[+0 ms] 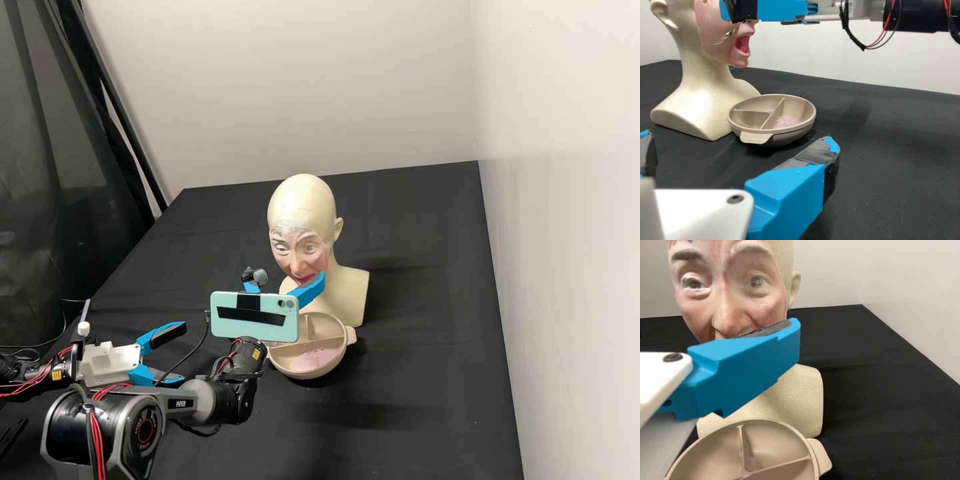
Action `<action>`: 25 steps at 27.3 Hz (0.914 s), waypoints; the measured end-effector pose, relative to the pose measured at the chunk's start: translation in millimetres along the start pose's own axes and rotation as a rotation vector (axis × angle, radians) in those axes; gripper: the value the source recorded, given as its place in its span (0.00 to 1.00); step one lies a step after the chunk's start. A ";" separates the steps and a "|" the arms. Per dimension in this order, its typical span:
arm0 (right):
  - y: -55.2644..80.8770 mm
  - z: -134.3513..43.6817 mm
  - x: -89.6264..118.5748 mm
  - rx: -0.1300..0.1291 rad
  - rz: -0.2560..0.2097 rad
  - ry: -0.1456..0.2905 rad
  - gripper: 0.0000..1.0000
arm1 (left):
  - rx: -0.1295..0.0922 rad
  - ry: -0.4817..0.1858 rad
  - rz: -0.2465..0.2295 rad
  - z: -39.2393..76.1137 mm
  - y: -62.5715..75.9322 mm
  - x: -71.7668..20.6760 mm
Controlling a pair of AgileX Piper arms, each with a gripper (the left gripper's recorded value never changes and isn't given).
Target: Feed the grandma with a spoon
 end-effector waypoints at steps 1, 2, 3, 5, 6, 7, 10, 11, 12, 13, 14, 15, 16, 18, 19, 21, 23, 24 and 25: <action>0.0 0.0 0.0 0.000 0.000 0.000 1.00 | 0.003 -0.005 -0.002 0.5 -0.2 0.0; 0.0 0.0 0.0 0.000 0.000 0.000 1.00 | 0.005 -0.007 -0.002 0.6 -0.2 0.0; 0.0 0.0 0.0 0.000 0.000 0.000 1.00 | 0.007 -0.010 -0.003 0.9 -0.3 0.0; 0.0 0.0 0.0 0.000 0.000 0.000 1.00 | 0.011 -0.016 -0.005 1.5 -0.5 0.0; 0.0 0.0 0.0 0.000 0.000 0.000 1.00 | 0.014 -0.021 -0.007 1.9 -0.6 0.0; 0.0 0.0 0.0 0.000 0.000 0.000 1.00 | 0.015 -0.022 -0.007 2.0 -0.7 0.0; 0.0 0.0 0.0 0.000 0.000 0.000 1.00 | 0.017 -0.026 -0.009 2.7 -0.9 0.0; 0.0 0.0 0.0 0.000 0.000 0.000 1.00 | 0.017 -0.026 -0.009 2.8 -0.9 0.0; 0.0 0.0 0.0 0.000 0.000 0.000 1.00 | 0.017 -0.029 -0.009 3.3 -1.1 0.0; 0.0 0.0 0.0 0.000 0.000 0.000 1.00 | 0.017 -0.031 -0.010 3.9 -1.2 0.1; 0.0 0.0 0.0 0.000 0.000 0.000 1.00 | 0.018 -0.032 -0.010 4.3 -1.3 0.1; -0.4 0.5 -0.5 0.003 -0.002 -0.002 1.00 | 0.019 -0.037 -0.012 5.8 -1.7 0.1; -1.6 1.9 -1.9 0.004 -0.006 -0.007 1.00 | 0.019 -0.039 -0.012 6.3 -1.9 0.2; -2.3 3.8 -3.3 0.004 -0.010 -0.015 1.00 | 0.020 -0.046 -0.012 8.2 -2.2 0.2; -2.6 4.5 -5.6 0.003 -0.014 -0.016 1.00 | 0.020 -0.049 -0.007 8.8 -1.9 0.3; -2.6 6.9 -10.0 0.001 -0.023 -0.020 1.00 | 0.021 -0.054 -0.006 9.7 -1.8 0.3; -1.6 8.9 -14.6 0.008 -0.025 -0.023 1.00 | 0.022 -0.060 -0.002 11.1 -1.7 0.3; -0.6 8.7 -17.1 0.007 -0.026 -0.018 1.00 | 0.022 -0.063 0.000 11.8 -1.7 0.3; 0.0 9.5 -21.2 0.002 -0.029 -0.016 1.00 | 0.023 -0.066 -0.001 12.8 -2.0 0.3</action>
